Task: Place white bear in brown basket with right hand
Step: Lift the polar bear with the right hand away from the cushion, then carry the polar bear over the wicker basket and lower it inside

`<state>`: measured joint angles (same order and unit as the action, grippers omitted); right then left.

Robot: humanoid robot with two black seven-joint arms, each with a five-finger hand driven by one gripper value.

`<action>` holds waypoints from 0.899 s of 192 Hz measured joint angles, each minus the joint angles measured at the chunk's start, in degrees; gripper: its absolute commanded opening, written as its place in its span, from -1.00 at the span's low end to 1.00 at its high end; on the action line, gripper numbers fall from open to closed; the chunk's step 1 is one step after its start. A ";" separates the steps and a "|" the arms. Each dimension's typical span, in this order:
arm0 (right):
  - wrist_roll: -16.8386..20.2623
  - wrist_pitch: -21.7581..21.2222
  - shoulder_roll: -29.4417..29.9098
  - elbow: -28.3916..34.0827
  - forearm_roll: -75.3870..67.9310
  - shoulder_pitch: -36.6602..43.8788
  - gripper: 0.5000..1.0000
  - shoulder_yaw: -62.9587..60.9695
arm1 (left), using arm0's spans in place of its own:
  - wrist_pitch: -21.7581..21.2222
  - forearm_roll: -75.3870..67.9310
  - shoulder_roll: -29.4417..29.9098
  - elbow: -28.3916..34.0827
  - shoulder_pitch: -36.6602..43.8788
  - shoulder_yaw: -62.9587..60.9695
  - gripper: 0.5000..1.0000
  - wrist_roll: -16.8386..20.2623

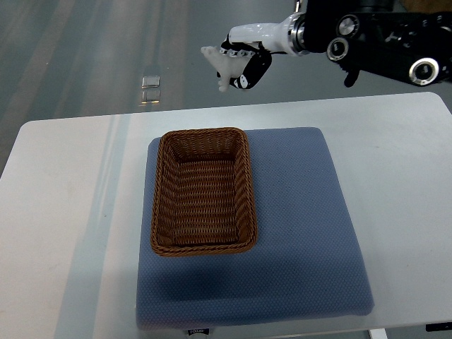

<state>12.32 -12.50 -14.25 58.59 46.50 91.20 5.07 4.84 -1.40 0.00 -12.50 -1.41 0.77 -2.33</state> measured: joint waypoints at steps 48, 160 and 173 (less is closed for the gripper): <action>-0.13 1.31 13.24 -8.42 1.35 -7.60 -0.84 1.07 | 0.00 0.00 0.00 0.11 0.08 0.11 1.00 0.00; -0.11 5.09 14.26 -14.09 4.91 -17.62 -0.28 0.97 | 0.00 0.00 0.00 -0.04 0.09 0.11 1.00 0.04; -0.11 5.24 14.25 -14.11 4.91 -17.76 -0.07 0.92 | 0.00 0.00 0.00 -0.04 0.10 0.11 1.00 0.03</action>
<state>12.22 -7.26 0.00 44.48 51.41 73.44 5.99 4.84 -1.40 0.00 -12.55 -1.31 0.88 -2.30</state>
